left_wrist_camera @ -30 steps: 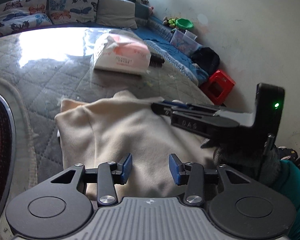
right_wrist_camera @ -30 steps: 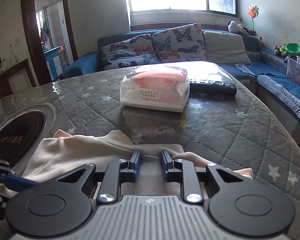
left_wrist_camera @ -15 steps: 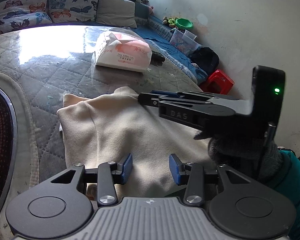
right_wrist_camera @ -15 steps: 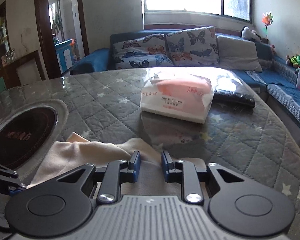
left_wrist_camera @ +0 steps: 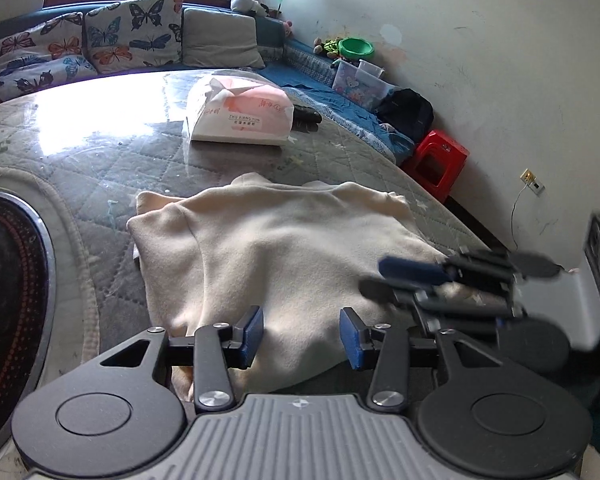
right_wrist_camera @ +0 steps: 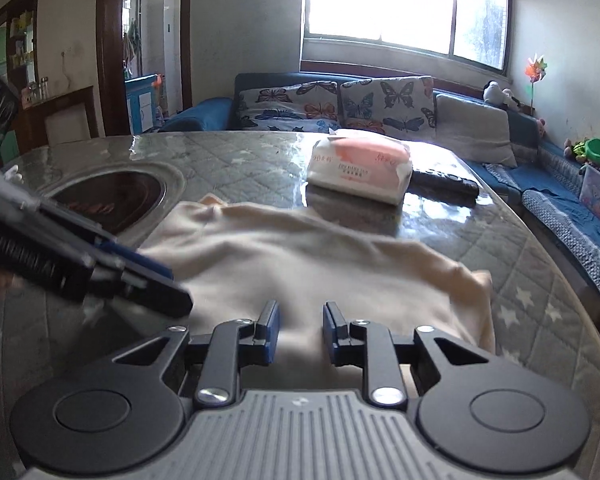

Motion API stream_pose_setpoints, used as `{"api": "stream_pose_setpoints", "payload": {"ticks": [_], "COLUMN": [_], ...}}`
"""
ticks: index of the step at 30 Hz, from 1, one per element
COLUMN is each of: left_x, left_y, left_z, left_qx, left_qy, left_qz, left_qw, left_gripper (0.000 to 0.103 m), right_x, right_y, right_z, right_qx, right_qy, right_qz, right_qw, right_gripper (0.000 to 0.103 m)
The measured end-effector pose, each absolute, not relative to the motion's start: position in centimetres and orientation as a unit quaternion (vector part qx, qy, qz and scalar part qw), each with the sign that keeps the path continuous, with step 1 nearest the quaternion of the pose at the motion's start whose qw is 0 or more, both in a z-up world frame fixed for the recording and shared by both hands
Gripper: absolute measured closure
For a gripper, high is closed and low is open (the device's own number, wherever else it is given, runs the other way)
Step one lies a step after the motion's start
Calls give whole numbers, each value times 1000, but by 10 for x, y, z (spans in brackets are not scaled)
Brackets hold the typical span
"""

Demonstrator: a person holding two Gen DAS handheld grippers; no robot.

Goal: Fold clothes
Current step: 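Lower the folded sweatshirt onto the table with both grippers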

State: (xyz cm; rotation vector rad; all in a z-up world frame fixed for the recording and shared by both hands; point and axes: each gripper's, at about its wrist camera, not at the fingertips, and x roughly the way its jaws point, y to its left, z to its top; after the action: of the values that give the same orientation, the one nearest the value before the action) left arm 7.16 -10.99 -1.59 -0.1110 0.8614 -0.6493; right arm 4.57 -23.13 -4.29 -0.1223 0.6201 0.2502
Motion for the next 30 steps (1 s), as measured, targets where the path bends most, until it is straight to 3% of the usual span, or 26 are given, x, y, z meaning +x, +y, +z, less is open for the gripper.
{"api": "stream_pose_setpoints", "payload": {"ticks": [7, 30], "left_x": [64, 58], "left_y": [-107, -107], "left_z": [-13, -20], "left_qx": [-47, -46], "left_qy": [403, 406], "left_qz": [-305, -294], "left_qw": [862, 864], "left_gripper": [54, 50], "right_x": [19, 4], "right_y": [-236, -298], "right_z": [-36, -52], "right_qx": [-51, 41], "right_qy": [268, 287], "right_qz": [91, 21], "right_qw": [958, 957], "right_gripper": [79, 75]}}
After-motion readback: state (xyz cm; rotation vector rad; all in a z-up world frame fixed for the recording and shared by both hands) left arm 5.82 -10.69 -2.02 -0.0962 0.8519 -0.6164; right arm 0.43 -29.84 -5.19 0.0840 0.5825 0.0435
